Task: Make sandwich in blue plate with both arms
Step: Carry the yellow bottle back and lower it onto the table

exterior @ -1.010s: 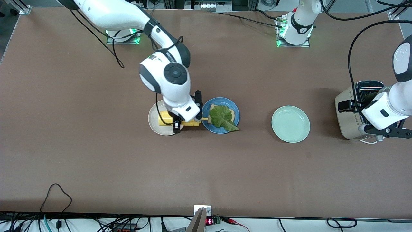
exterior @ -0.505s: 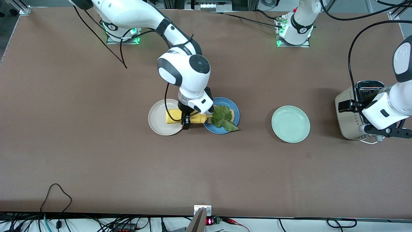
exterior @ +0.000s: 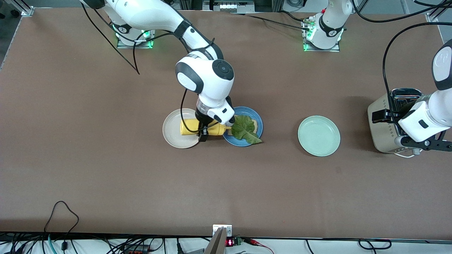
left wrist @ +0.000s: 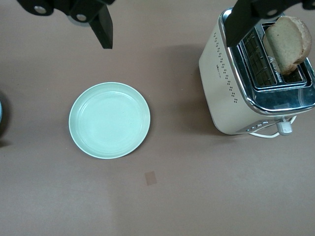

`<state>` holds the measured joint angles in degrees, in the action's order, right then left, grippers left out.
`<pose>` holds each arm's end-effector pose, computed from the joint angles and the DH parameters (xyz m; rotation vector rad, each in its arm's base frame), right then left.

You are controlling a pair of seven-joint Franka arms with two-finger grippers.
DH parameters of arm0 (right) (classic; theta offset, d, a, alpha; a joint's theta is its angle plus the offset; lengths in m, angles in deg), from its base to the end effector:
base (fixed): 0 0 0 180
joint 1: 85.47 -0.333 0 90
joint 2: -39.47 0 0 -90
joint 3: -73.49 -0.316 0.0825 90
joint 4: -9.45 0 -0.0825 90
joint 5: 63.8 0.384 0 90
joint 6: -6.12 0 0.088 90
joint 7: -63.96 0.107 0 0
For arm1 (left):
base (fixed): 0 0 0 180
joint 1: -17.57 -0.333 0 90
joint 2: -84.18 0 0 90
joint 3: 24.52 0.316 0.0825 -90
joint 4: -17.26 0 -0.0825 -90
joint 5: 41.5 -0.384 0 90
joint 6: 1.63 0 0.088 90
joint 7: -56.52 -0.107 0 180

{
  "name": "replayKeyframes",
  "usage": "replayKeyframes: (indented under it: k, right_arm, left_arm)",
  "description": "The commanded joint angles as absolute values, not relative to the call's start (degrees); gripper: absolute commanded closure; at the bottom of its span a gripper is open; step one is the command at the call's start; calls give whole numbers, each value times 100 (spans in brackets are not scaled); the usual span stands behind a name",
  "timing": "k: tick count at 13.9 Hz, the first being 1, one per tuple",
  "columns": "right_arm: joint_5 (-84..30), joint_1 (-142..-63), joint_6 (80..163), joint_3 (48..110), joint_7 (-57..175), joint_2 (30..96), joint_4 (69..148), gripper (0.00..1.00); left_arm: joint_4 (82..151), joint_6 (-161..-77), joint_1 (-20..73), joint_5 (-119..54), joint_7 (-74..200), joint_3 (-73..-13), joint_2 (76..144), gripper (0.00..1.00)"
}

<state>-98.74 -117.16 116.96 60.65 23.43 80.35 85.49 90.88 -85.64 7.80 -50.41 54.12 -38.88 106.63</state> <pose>0.5724 0.4560 0.3165 1.8169 2.0327 -0.0950 0.6503 -0.0046 0.5180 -3.0586 0.1721 0.3044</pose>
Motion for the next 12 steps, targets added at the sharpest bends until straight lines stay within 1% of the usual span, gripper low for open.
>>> replayKeyframes:
  k: [1, 3, 6, 10, 12]
  right_arm:
    - [-9459, -11300, 11563, 5987, 1794, 7806, 8486, 73]
    - [-8800, -10914, 11563, 5987, 1257, 7587, 8486, 73]
    - [-7378, -10123, 11572, 5978, 362, 7278, 8486, 73]
    - [-5374, -8981, 11546, 5978, -1097, 7207, 8486, 73]
    - [-4363, -8497, 11318, 5978, -1678, 7216, 8503, 73]
  left_arm:
    - [8977, -8486, 764, -5125, 5450, -3920, 10712, 0]
    - [8977, -8486, 764, -5126, 5450, -3920, 10712, 0]
    - [8977, -8486, 773, -5126, 5450, -3920, 10712, 0]
    - [8977, -8495, 764, -5126, 5459, -3920, 10712, 0]
    - [8977, -8486, 764, -5134, 5459, -3920, 10712, 0]
